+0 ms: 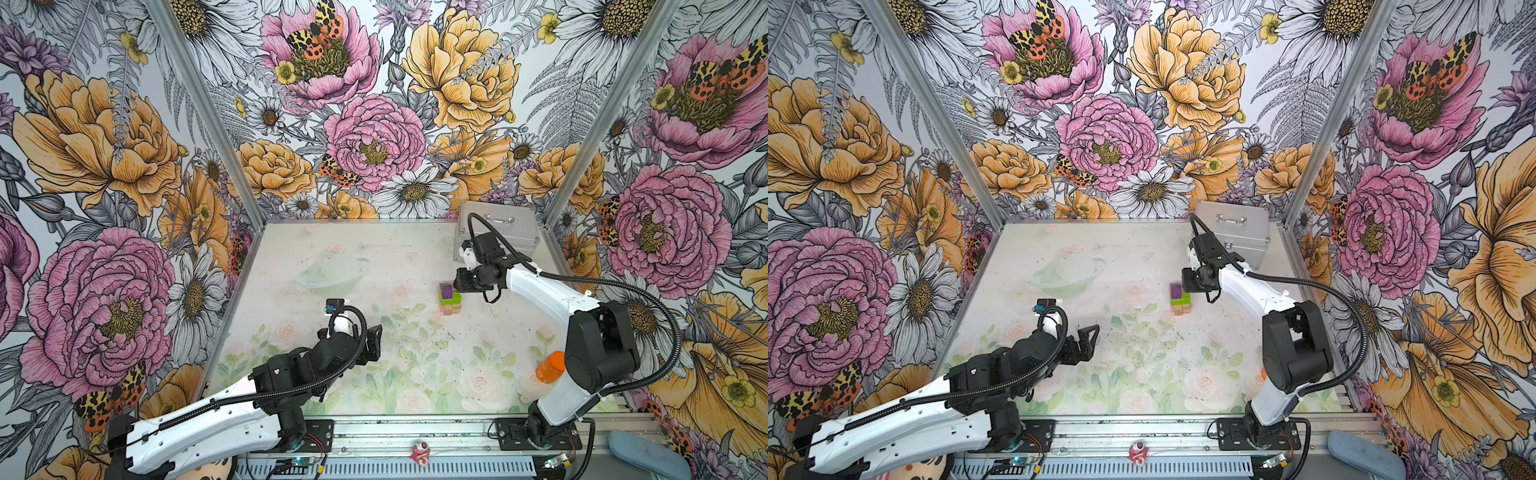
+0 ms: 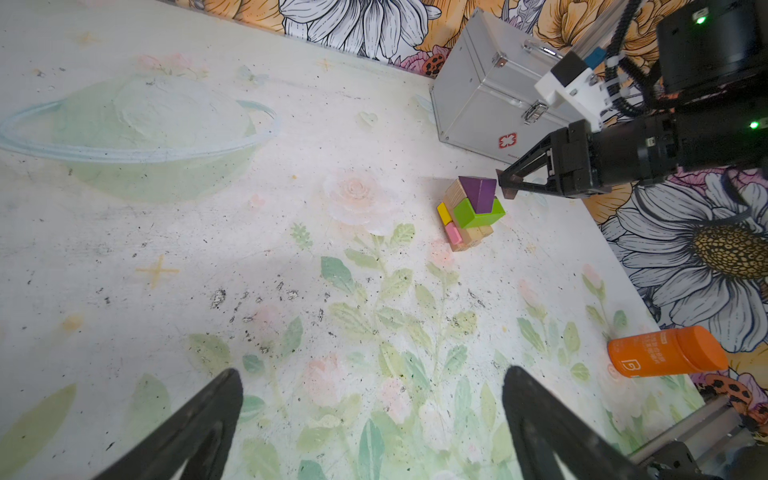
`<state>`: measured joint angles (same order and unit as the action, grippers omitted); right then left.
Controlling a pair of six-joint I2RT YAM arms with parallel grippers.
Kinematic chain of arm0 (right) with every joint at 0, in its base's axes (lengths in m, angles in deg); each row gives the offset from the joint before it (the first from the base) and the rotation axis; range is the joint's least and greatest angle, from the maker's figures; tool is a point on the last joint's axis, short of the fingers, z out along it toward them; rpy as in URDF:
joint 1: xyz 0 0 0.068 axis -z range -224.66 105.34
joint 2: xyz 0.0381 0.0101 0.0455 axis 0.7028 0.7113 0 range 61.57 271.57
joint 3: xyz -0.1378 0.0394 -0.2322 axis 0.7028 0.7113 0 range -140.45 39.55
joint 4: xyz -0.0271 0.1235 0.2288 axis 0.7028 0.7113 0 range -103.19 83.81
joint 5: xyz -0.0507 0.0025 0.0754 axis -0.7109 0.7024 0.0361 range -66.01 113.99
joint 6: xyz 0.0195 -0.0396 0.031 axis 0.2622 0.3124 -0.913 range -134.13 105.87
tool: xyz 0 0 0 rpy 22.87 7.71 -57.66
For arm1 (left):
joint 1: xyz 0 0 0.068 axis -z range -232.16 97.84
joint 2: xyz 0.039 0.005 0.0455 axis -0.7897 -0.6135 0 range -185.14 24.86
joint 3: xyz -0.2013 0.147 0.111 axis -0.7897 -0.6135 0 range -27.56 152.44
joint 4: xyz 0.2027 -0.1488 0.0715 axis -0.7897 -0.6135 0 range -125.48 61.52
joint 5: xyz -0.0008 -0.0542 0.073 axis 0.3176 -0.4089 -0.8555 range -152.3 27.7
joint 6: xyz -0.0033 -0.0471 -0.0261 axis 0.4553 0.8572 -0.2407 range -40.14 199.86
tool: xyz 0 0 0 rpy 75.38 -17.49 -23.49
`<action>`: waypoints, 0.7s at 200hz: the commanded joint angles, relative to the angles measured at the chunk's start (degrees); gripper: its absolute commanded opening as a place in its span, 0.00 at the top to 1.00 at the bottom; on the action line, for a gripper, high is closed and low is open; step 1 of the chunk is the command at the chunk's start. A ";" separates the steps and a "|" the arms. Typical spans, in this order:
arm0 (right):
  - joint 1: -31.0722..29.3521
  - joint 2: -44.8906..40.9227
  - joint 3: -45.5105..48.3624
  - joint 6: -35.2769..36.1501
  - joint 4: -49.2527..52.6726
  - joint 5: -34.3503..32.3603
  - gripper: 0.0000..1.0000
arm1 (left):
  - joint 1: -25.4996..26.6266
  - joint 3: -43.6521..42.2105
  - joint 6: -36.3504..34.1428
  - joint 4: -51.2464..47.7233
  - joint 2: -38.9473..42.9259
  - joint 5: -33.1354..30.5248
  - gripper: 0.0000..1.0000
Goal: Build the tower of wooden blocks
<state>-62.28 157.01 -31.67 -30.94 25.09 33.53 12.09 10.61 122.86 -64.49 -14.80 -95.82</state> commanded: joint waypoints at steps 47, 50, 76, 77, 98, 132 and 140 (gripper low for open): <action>0.32 0.96 -1.47 0.45 -1.19 0.69 0.66 | -0.44 1.40 -1.28 1.24 0.21 1.16 0.01; 0.29 0.94 -1.60 0.41 -1.15 0.66 0.66 | -0.44 1.38 -1.26 1.28 0.23 1.17 0.01; 0.36 0.77 -1.47 0.47 -1.10 0.65 0.66 | -0.42 1.38 -1.26 1.25 0.11 1.09 0.01; 0.34 0.79 -1.47 0.43 -1.10 0.65 0.66 | -0.43 1.38 -1.26 1.27 0.11 1.09 0.01; 0.39 0.93 -1.55 0.43 -1.10 0.65 0.66 | -0.44 1.38 -1.26 1.37 0.17 1.02 0.01; 0.36 1.17 -1.56 0.38 -1.15 0.92 0.66 | -0.44 1.12 -0.95 1.27 0.46 1.09 0.01; 0.37 1.24 -1.55 0.36 -1.13 0.92 0.66 | -0.45 1.11 -0.99 1.31 0.53 1.02 0.01</action>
<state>-62.20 157.01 -31.67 -30.94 25.09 33.81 12.09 10.61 122.88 -64.25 -14.78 -95.64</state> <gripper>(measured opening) 0.341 0.987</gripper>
